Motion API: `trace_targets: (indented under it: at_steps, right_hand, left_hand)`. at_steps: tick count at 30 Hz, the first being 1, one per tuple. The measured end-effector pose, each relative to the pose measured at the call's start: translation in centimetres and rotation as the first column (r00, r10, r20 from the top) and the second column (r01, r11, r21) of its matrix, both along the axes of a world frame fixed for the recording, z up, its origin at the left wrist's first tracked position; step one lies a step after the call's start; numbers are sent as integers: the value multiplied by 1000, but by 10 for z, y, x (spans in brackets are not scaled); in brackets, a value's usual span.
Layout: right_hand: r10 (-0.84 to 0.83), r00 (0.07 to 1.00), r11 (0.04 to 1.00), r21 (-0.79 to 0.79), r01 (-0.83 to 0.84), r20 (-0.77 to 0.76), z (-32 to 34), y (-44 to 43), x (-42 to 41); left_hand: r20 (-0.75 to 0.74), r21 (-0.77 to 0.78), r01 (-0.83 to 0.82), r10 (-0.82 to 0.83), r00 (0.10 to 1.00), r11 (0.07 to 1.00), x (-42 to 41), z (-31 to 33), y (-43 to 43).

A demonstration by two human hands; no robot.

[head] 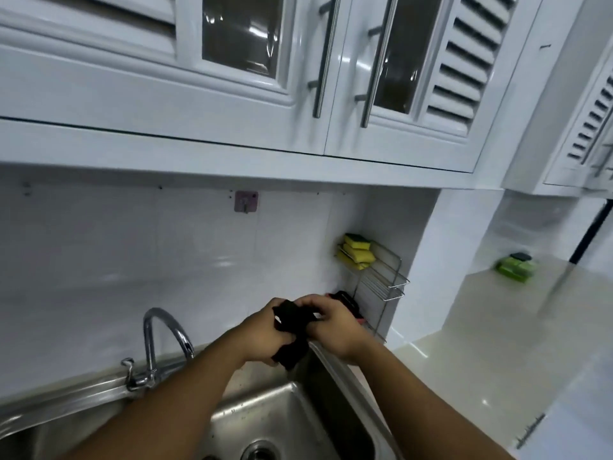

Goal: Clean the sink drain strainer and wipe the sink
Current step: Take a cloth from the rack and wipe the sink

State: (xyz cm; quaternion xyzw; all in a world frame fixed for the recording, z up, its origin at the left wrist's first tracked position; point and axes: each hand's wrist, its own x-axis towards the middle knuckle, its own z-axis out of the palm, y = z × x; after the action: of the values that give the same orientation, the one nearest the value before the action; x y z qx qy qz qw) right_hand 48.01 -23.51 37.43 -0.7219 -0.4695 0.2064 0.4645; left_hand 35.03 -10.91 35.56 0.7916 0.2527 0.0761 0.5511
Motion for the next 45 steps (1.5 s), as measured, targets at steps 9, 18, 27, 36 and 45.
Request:
trace_targets:
  at_steps: [9, 18, 27, 36, 45]
  right_hand:
    - [-145, 979, 982, 100, 159, -141, 17, -23, 12]
    - [-141, 931, 967, 154, 202, -337, 32, -49, 97]
    - [-495, 840, 861, 252, 441, 222, 21, -44, 236]
    - [-465, 764, 877, 114, 467, 447, -12, -9, 319]
    - [-148, 827, 951, -153, 270, 543, -20, 4, 322]
  left_hand:
    - [146, -231, -47, 82, 986, 972, 24, 47, -13]
    - [167, -166, -73, 101, 981, 983, 134, 52, -34]
    - [251, -149, -119, 153, 956, 982, 282, 35, -36]
    - [170, 176, -130, 100, 980, 976, 356, 12, -34]
    - [19, 539, -8, -3, 1000, 842, 355, 8, -27]
